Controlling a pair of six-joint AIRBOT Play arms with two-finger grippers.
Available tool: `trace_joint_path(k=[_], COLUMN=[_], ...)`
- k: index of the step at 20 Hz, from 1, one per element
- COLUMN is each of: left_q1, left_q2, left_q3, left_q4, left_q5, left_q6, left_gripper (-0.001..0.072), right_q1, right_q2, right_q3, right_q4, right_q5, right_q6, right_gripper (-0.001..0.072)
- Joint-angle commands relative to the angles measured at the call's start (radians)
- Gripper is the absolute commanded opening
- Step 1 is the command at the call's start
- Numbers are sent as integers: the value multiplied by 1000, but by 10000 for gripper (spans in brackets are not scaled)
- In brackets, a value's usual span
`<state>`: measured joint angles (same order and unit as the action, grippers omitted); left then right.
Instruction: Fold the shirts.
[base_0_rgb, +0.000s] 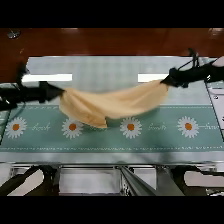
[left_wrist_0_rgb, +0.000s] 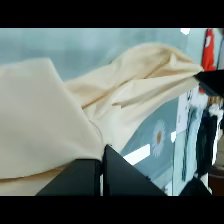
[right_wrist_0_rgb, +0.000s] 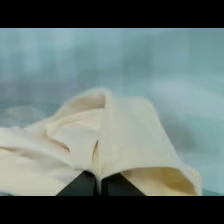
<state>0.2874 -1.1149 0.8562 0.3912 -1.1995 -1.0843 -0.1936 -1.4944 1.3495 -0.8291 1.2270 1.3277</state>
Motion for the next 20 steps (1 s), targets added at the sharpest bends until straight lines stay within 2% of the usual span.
trace_joint_path(k=[1,3,4,5,7,10,14,18,20], left_q1=[18,21,21,21,21,21,21,20,20], left_q2=[60,101,124,152,224,365,491,525,536], left_q3=[357,575,665,747,840,858,857,834,789], left_q4=[-130,-100,-39,54,270,508,626,673,695], left_q5=[94,156,171,171,171,168,147,-43,-70], left_q6=[2,2,-3,-20,-118,-196,-196,-221,-250], left_gripper=[20,19,19,19,19,20,20,19,20], right_q1=[-8,-8,-8,-8,-8,-8,-8,-8,-8], right_q2=[93,182,245,305,425,578,740,900,1001], right_q3=[290,380,393,392,392,392,333,121,-34], right_q4=[-26,-34,-64,-98,-151,-228,-258,-257,-253], right_q5=[47,64,75,95,165,235,291,385,421], right_q6=[48,48,48,49,49,61,85,142,187], right_gripper=[22,21,21,21,21,21,21,21,21])
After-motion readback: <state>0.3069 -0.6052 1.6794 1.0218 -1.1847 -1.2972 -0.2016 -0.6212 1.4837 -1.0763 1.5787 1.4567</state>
